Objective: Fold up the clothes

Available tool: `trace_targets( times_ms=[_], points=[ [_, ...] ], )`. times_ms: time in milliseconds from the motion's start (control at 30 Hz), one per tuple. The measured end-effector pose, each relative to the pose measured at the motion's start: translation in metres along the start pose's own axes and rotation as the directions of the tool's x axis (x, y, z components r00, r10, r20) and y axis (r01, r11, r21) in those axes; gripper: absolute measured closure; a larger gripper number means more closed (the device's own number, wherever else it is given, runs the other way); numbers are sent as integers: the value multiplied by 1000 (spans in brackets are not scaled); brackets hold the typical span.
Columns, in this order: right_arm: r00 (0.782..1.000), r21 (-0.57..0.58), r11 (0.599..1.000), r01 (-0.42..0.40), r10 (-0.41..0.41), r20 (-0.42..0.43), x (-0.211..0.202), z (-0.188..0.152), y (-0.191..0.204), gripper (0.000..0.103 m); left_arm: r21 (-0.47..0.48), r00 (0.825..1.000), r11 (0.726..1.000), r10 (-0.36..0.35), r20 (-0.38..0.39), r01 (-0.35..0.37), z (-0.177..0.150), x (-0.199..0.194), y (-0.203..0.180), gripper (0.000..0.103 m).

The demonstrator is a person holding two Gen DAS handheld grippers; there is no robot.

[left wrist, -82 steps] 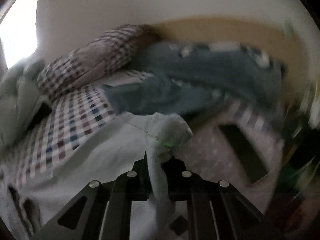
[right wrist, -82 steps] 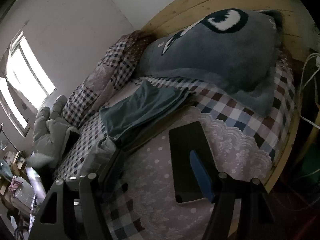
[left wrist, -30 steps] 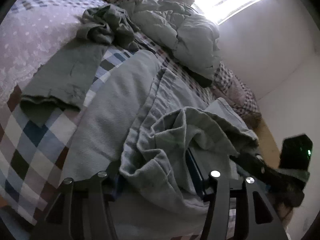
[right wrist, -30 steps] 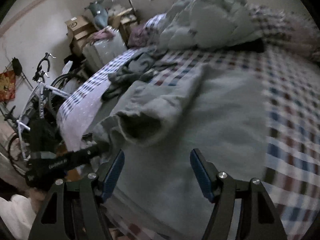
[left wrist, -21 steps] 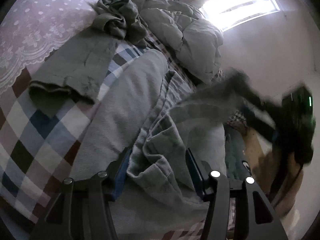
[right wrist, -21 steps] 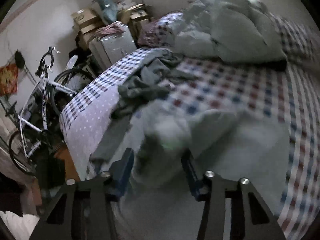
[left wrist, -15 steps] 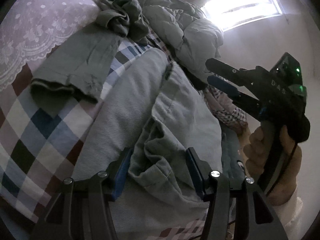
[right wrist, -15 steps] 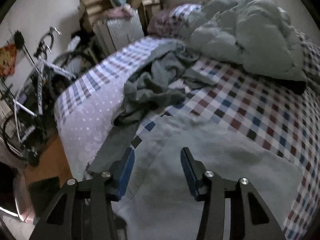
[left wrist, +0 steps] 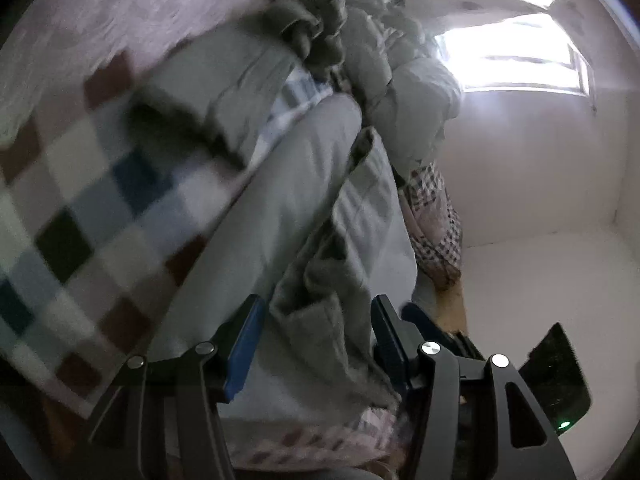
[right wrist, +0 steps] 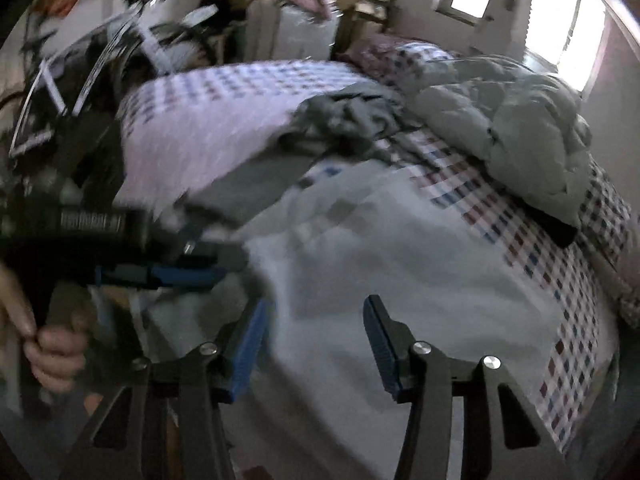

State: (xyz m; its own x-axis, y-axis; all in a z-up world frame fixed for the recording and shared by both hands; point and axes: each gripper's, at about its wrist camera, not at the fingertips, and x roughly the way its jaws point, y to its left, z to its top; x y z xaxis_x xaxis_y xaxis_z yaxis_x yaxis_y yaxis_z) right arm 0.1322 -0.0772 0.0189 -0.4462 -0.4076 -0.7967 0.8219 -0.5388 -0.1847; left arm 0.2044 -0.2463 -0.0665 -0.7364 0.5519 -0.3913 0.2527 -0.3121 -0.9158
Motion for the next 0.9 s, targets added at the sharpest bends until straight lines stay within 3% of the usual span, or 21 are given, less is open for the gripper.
trace_targets(
  times_ms=[167,233,300,333,433,533,633,767,900],
  points=[
    [999,-110,994,21,-25,-33,11,-23,30,50,3,1000,1000,11,-8,-11,-2,1,-2,43],
    [999,-87,996,-1,-2,-37,12,-24,28,53,-9,1000,1000,8,-10,-9,-1,3,-2,43],
    [999,-43,999,-32,31,-36,11,-24,23,62,-19,1000,1000,7,-10,-7,-2,3,-1,43],
    [998,-21,999,-48,47,-35,11,-24,20,78,-23,1000,1000,5,-10,-5,-2,3,0,43],
    [995,45,995,-94,96,-30,11,-23,12,92,-34,1000,999,-10,-10,9,-4,2,0,43],
    [989,110,984,-141,144,-21,10,-23,4,91,-62,999,997,-36,-5,36,-3,0,3,43],
    [992,109,987,-121,125,-32,9,-25,2,89,-89,998,994,-59,-1,59,-2,0,6,43],
    [997,-44,999,-28,25,-73,16,-25,25,85,-95,998,993,-65,-5,64,0,1,4,43],
    [993,-189,979,69,-86,-83,28,-25,48,82,-105,998,992,-67,-5,66,3,4,4,43]
  ],
)
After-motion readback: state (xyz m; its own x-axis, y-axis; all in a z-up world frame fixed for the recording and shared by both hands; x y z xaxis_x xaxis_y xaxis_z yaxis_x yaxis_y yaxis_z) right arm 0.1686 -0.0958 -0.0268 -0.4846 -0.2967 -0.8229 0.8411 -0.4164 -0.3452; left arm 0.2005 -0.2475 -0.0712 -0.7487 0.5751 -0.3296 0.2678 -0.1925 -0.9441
